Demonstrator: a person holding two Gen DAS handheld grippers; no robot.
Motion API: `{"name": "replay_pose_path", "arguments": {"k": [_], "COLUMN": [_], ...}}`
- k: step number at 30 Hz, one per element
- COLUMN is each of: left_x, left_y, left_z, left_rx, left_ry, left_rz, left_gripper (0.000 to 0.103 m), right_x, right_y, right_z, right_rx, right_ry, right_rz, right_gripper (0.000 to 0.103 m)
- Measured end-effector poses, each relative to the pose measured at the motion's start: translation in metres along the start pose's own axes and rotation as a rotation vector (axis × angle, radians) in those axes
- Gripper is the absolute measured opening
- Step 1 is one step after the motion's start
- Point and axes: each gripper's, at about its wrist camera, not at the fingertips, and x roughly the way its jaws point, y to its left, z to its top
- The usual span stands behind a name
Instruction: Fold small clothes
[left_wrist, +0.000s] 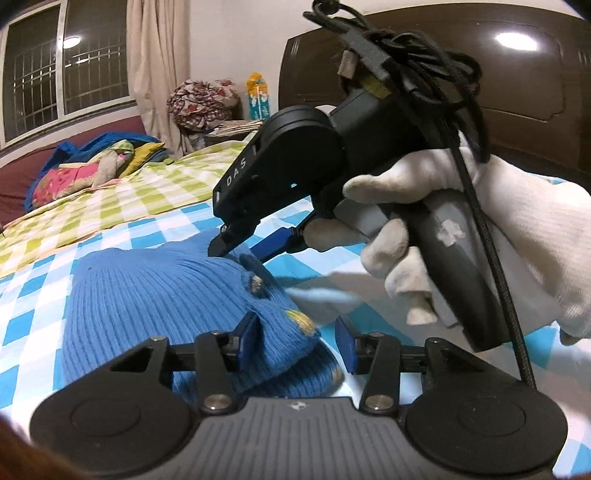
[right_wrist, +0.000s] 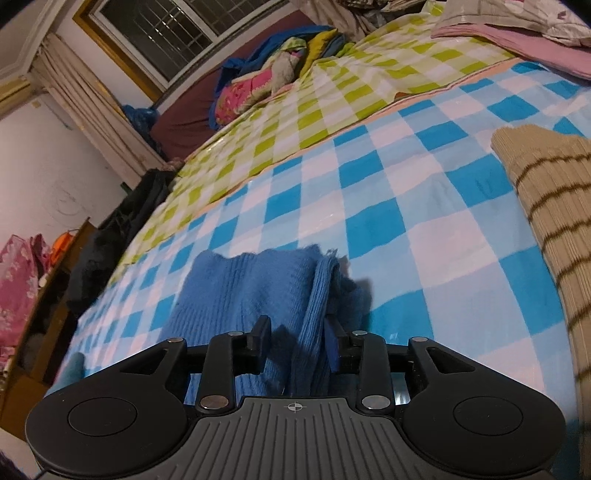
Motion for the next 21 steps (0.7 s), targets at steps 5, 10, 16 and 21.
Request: {"name": "replay_pose_path", "arguments": {"k": [5, 10, 16, 21], "left_x": [-0.003, -0.003, -0.012, -0.031], "left_y": [-0.001, -0.008, -0.009, 0.0], "left_z": [-0.003, -0.005, -0.01, -0.009], "left_rx": [-0.007, 0.035, 0.038, 0.014], "left_ry": [0.014, 0.034, 0.046, 0.041], "left_rz": [-0.012, -0.001, 0.004, 0.009], "left_gripper": [0.05, 0.05, 0.05, 0.05], "right_x": [-0.012, -0.008, -0.013, -0.021], "right_y": [0.003, 0.009, 0.014, 0.008], "right_z": [-0.015, -0.025, -0.038, -0.036], "right_rx": [-0.01, -0.039, -0.096, -0.046], "right_ry": [-0.007, 0.003, -0.021, -0.029], "right_rz": [0.031, 0.014, -0.006, 0.029], "right_gripper": [0.045, 0.05, 0.027, 0.019]}}
